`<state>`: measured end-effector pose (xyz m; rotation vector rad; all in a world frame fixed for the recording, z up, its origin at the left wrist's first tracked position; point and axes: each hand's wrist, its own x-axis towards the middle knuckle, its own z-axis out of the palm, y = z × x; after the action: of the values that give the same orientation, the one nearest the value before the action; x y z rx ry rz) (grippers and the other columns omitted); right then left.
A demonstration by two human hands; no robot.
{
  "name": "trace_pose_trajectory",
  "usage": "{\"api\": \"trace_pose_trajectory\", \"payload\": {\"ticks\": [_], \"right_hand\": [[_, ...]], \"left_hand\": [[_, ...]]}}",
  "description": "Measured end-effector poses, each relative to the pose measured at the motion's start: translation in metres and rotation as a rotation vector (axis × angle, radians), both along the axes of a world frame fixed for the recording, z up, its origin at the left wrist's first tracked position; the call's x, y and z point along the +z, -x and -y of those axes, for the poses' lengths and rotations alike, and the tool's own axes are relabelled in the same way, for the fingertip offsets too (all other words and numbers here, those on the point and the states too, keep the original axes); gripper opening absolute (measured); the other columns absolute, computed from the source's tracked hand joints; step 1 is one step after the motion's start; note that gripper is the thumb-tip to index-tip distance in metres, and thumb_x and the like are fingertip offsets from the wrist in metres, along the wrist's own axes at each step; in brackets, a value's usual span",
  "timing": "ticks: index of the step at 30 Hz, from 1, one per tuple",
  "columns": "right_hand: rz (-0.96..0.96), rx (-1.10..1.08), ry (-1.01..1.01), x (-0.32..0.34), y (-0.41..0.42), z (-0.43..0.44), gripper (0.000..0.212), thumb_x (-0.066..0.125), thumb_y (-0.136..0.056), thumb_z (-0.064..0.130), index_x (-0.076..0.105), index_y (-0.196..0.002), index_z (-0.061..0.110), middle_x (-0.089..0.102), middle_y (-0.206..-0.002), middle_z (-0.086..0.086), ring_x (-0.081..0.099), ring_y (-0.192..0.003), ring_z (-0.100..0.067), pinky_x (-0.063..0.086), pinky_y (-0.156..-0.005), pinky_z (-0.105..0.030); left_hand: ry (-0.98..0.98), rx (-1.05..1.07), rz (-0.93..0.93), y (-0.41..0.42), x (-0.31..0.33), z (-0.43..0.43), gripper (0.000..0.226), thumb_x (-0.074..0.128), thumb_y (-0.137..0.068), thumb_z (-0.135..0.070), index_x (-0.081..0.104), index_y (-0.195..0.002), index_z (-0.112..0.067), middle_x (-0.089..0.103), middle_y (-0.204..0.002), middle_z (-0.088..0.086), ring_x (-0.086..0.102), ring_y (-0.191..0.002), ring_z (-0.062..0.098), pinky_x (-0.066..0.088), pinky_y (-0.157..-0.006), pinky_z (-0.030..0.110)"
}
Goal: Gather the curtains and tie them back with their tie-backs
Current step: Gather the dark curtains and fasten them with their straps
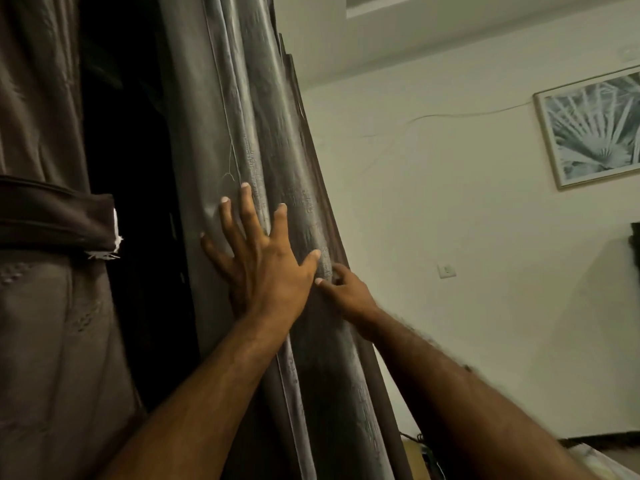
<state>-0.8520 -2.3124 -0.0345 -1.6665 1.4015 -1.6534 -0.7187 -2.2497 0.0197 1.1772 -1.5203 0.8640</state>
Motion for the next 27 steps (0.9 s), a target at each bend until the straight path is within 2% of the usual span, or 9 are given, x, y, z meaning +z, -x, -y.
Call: {"api": "trace_pose_trajectory", "payload": {"ticks": [3,6,9,12,15,18,22,25,27], "right_hand": [[-0.063,0.031,0.169,0.001,-0.018,0.012,0.022,0.06,-0.096,0.01,0.071,-0.116,0.01,0.074,-0.105,0.0,0.067,-0.087,-0.003,0.058,-0.084,-0.028],[-0.097,0.137,0.285,-0.001,-0.033,0.014,0.017,0.056,-0.09,-0.004,0.072,-0.093,0.001,0.068,-0.078,0.007,0.063,-0.065,0.008,0.048,-0.061,-0.01],[-0.137,0.395,0.283,0.006,-0.034,0.018,0.019,0.057,-0.085,-0.007,0.072,-0.095,-0.002,0.075,-0.089,-0.005,0.069,-0.08,-0.001,0.057,-0.081,-0.019],[-0.117,0.65,0.219,0.017,-0.018,0.033,0.028,0.055,-0.086,-0.002,0.075,-0.103,0.008,0.077,-0.099,-0.002,0.072,-0.097,-0.015,0.056,-0.094,-0.037],[0.077,0.384,0.282,0.031,0.0,0.065,0.023,0.057,-0.093,0.004,0.076,-0.105,0.008,0.078,-0.103,-0.004,0.072,-0.1,-0.024,0.057,-0.097,-0.045],[0.167,0.078,0.219,0.044,0.017,0.109,0.033,0.067,-0.094,0.02,0.065,-0.126,0.014,0.069,-0.123,-0.003,0.066,-0.11,-0.02,0.054,-0.102,-0.044],[0.086,0.143,0.073,0.06,0.028,0.153,0.07,0.071,-0.092,0.035,0.038,-0.151,0.014,0.05,-0.148,-0.008,0.053,-0.131,-0.026,0.047,-0.11,-0.046],[0.046,0.199,0.047,0.074,0.023,0.177,0.071,0.07,-0.093,0.036,0.036,-0.152,0.014,0.053,-0.144,-0.006,0.057,-0.127,-0.026,0.048,-0.109,-0.045],[0.061,0.213,0.058,0.083,0.017,0.191,0.059,0.071,-0.092,0.037,0.048,-0.142,0.016,0.063,-0.132,-0.004,0.065,-0.114,-0.022,0.054,-0.102,-0.043]], "left_hand": [[-0.044,0.005,-0.034,0.005,0.003,0.028,0.104,0.063,-0.07,-0.073,0.02,-0.152,-0.027,-0.01,-0.162,0.009,-0.006,-0.15,0.033,0.007,-0.114,0.068],[-0.041,0.04,-0.064,0.009,0.003,0.053,0.118,0.069,-0.062,-0.074,0.015,-0.153,-0.024,-0.008,-0.163,0.011,-0.002,-0.15,0.035,0.006,-0.115,0.067],[-0.006,0.045,-0.15,0.007,0.007,0.068,0.109,0.081,-0.065,-0.047,0.018,-0.151,-0.024,0.001,-0.163,0.013,0.011,-0.148,0.036,0.016,-0.114,0.062],[0.05,0.05,-0.202,-0.001,0.014,0.075,0.099,0.073,-0.064,-0.006,0.024,-0.148,-0.027,0.009,-0.162,0.013,0.024,-0.142,0.037,0.034,-0.105,0.055],[0.072,0.042,-0.2,-0.012,0.015,0.079,0.101,0.073,-0.06,-0.001,0.028,-0.146,-0.028,0.015,-0.159,0.012,0.033,-0.135,0.037,0.038,-0.102,0.052],[0.103,0.051,-0.207,-0.017,0.014,0.08,0.1,0.075,-0.06,0.001,0.031,-0.145,-0.027,0.02,-0.156,0.01,0.034,-0.133,0.034,0.038,-0.104,0.049],[0.124,0.04,-0.206,-0.017,0.017,0.075,0.1,0.067,-0.061,0.009,0.031,-0.146,-0.028,0.02,-0.154,0.011,0.036,-0.128,0.035,0.041,-0.102,0.048],[0.139,0.035,-0.175,-0.015,0.018,0.07,0.101,0.061,-0.063,0.013,0.03,-0.147,-0.032,0.019,-0.154,0.011,0.038,-0.125,0.036,0.048,-0.095,0.044],[0.135,0.049,-0.15,-0.013,0.018,0.067,0.101,0.059,-0.065,0.015,0.031,-0.148,-0.035,0.017,-0.155,0.011,0.038,-0.126,0.035,0.05,-0.089,0.041]]}}
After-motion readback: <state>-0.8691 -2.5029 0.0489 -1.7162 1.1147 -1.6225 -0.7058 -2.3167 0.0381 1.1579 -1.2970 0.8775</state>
